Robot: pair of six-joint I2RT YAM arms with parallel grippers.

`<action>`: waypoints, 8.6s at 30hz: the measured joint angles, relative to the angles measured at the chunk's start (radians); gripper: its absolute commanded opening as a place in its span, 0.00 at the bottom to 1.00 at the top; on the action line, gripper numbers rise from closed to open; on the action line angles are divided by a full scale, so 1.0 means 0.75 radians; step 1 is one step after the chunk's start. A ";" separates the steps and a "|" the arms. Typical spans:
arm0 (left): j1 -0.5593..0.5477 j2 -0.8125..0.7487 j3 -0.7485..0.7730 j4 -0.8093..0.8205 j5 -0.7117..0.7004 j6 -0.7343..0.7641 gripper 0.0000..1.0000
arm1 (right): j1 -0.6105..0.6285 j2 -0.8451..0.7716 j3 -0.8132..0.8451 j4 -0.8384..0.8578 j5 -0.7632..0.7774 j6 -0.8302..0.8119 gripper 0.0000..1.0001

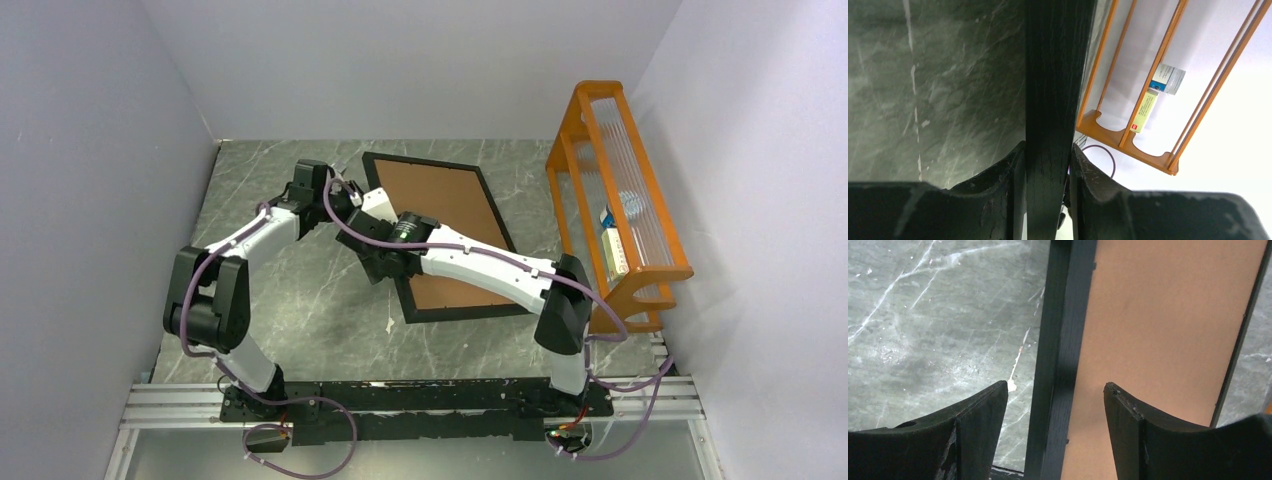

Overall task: Put the photo into the frame
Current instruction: Turn over the photo frame at the center of the board, then adjust the photo frame at the center of the board.

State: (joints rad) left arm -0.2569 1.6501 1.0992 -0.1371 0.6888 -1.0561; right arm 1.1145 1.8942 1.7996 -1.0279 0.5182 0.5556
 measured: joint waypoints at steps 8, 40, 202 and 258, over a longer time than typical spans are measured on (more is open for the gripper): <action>0.004 -0.107 0.049 -0.234 -0.062 -0.005 0.03 | 0.028 0.089 0.163 -0.124 0.174 0.041 0.65; 0.192 -0.207 0.347 -0.647 -0.024 -0.001 0.67 | 0.209 0.119 0.306 -0.149 0.574 -0.371 0.00; 0.521 1.021 1.041 -0.245 0.138 0.563 0.89 | -0.692 -0.307 -1.106 0.825 -0.964 -0.037 0.61; 0.593 -0.176 -0.111 -0.965 -0.857 0.509 0.94 | -0.986 0.139 -0.338 0.745 -0.710 -0.077 0.76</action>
State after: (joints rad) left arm 0.1875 1.5177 1.0161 -0.8608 0.0460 -0.6743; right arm 0.3752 1.9987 1.5463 -0.4694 -0.0139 0.4980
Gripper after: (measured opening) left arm 0.941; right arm 0.757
